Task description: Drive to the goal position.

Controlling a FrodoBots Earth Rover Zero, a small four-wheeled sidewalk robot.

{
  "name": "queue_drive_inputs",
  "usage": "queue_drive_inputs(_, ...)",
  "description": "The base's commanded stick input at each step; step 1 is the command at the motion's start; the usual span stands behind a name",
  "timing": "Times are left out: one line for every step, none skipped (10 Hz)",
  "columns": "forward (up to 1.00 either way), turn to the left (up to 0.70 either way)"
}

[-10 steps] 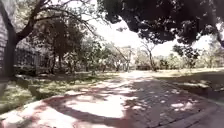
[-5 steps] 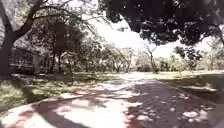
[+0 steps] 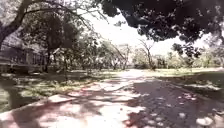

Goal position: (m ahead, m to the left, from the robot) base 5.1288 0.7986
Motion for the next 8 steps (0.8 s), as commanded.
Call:
queue_drive_inputs(0.70, 0.00)
queue_drive_inputs(0.70, 0.00)
queue_drive_inputs(0.70, 0.00)
queue_drive_inputs(0.70, 0.00)
queue_drive_inputs(0.70, 0.00)
queue_drive_inputs(0.70, 0.00)
queue_drive_inputs(0.70, 0.00)
queue_drive_inputs(0.70, 0.00)
